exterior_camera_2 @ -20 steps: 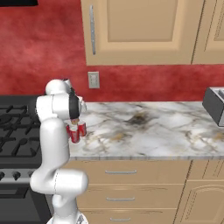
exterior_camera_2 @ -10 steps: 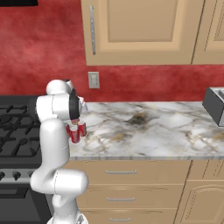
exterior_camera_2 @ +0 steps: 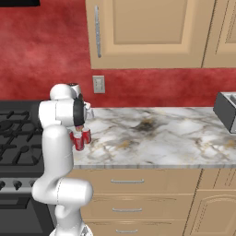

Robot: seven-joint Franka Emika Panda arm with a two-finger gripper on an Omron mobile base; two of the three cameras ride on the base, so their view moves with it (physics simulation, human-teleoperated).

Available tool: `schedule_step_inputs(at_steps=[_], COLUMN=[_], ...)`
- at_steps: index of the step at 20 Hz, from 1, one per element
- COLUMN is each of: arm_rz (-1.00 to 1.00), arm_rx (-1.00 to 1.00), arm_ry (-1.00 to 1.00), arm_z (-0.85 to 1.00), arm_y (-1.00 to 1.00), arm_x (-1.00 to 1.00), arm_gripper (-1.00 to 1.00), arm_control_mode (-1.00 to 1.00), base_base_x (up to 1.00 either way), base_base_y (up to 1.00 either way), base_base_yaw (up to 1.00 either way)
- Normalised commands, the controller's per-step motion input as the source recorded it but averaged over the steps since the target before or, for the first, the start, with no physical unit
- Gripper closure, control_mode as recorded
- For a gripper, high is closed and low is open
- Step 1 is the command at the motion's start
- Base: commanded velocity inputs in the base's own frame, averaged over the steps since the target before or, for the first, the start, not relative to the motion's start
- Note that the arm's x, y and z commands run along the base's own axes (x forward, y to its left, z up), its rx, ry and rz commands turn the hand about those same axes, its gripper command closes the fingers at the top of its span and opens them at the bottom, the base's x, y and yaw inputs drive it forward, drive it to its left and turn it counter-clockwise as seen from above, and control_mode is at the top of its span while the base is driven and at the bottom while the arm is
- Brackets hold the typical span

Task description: Four empty soda cans are scattered around the kitchen. Gather all the cans and cluster them next to the stove for recycling.

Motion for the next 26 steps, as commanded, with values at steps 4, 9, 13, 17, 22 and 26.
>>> schedule_step_inputs(at_steps=[4, 9, 13, 17, 22, 26], arm_rz=[-0.04, -0.07, -0.08, -0.09, -0.06, -0.04], arm_rx=[0.07, 0.06, 0.06, 0.05, 0.03, 0.02], arm_ry=[0.00, 0.00, 0.00, 0.00, 0.00, 0.00], arm_z=[-0.01, -0.04, -0.04, -0.11, -0.13, -0.13], arm_y=[-0.04, -0.05, -0.05, -0.03, 0.00, 0.00], arm_x=[-0.12, -0.15, -0.11, -0.01, 0.01, 0.03], arm_gripper=[1.00, 1.00, 1.00, 1.00, 1.00, 1.00], arm_control_mode=[-1.00, -1.00, -1.00, -1.00, -1.00, -1.00], base_base_x=[0.00, 0.00, 0.00, 0.00, 0.00, 0.00], base_base_y=[0.00, 0.00, 0.00, 0.00, 0.00, 0.00], base_base_yaw=[0.00, 0.00, 0.00, 0.00, 0.00, 0.00])
